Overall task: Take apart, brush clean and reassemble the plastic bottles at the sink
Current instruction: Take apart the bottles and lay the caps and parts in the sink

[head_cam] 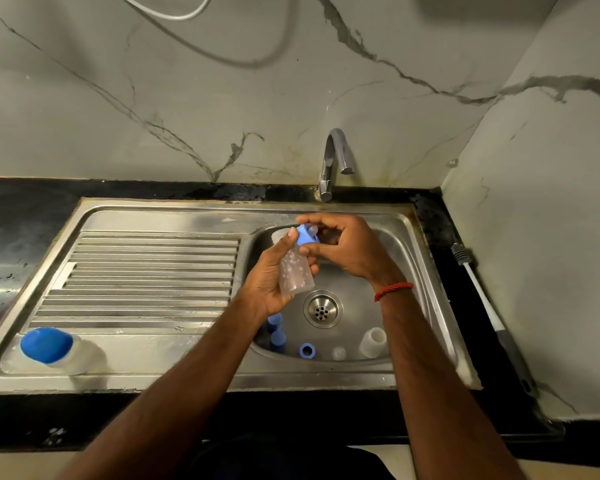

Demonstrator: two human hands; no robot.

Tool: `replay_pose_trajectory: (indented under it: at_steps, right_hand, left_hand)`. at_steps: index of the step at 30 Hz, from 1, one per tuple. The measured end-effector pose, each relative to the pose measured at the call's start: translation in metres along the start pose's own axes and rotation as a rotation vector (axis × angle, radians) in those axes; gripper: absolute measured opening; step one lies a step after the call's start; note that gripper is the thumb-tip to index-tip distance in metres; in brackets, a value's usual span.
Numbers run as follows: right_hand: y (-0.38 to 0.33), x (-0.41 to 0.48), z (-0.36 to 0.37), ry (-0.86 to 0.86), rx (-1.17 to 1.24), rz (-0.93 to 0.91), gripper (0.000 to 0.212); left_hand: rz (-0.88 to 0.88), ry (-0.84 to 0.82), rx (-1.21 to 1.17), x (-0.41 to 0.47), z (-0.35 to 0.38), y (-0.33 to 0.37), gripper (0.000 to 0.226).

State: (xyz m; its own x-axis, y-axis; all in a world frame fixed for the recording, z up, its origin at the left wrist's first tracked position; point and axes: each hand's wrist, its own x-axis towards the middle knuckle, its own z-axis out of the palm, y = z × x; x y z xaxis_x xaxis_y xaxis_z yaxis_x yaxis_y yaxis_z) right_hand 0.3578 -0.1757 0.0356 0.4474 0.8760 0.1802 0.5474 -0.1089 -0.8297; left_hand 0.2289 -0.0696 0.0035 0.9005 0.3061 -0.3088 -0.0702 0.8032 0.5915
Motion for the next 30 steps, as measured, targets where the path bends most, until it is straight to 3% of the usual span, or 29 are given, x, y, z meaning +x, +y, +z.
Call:
replay_pose_trajectory:
  at_steps: [6,10,19,30]
  right_hand:
    - [0.000,0.001,0.000,-0.014,0.053,0.031,0.063]
    - [0.003,0.000,0.004,-0.010,0.070,0.050,0.065]
    - [0.012,-0.002,0.011,0.005,0.018,0.035,0.054]
    - [0.009,-0.006,0.018,0.067,0.107,0.080,0.039]
  left_hand:
    - [-0.037,0.075,-0.074,-0.003,-0.007,-0.002,0.032]
    - [-0.038,0.085,-0.074,-0.005,-0.008,-0.003,0.023]
    - [0.101,0.254,0.153,0.006,-0.018,-0.005,0.028]
    - [0.081,0.097,0.012,-0.001,-0.030,-0.001,0.032]
